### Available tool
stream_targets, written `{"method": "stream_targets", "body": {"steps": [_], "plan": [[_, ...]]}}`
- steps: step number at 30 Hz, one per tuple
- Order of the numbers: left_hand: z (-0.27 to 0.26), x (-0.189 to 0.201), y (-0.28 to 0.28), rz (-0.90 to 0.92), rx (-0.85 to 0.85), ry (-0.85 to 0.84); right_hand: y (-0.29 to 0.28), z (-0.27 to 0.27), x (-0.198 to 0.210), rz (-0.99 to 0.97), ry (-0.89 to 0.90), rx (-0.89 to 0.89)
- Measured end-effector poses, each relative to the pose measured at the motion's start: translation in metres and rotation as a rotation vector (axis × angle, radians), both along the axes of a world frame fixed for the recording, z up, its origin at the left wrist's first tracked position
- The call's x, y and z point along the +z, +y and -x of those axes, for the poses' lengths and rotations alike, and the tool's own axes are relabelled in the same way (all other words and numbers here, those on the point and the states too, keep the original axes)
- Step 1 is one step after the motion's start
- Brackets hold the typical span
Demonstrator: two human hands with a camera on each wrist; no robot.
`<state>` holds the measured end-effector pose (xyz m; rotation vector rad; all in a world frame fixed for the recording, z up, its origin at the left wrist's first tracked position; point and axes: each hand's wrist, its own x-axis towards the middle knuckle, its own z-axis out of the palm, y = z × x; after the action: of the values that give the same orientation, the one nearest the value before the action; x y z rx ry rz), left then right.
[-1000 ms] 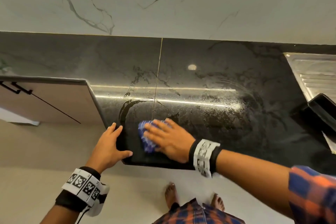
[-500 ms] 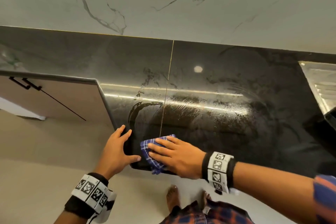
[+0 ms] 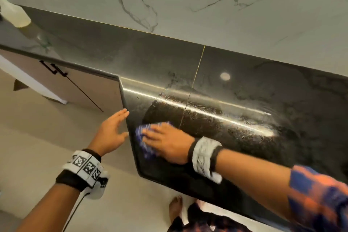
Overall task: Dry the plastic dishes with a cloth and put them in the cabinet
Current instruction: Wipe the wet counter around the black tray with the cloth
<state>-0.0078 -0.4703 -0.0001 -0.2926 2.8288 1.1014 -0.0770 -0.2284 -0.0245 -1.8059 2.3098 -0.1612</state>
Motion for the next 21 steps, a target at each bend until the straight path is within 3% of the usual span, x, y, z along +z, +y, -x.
{"method": "stream_targets", "body": {"steps": [3,5,7,11,13,17,21], "plan": [[0.035,0.006,-0.002,0.145,-0.113,-0.103,0.065,-0.034,-0.003,-0.050,-0.073,0.081],[0.053,0.008,0.000,0.254,-0.181,-0.239,0.097,-0.004,0.000,0.006,-0.067,0.072],[0.064,0.008,0.002,0.378,-0.232,-0.338,0.110,0.050,0.008,0.020,-0.041,-0.081],[0.068,0.005,-0.004,0.422,-0.262,-0.395,0.070,0.155,0.018,-0.189,0.021,-0.461],[0.068,0.004,-0.007,0.420,-0.270,-0.395,0.027,0.169,0.014,-0.201,0.022,-0.489],[0.072,0.002,-0.015,0.439,-0.301,-0.361,-0.034,0.109,0.004,-0.120,0.030,-0.348],[0.072,-0.001,-0.026,0.448,-0.315,-0.294,0.007,-0.017,0.000,-0.029,-0.055,-0.100]]}}
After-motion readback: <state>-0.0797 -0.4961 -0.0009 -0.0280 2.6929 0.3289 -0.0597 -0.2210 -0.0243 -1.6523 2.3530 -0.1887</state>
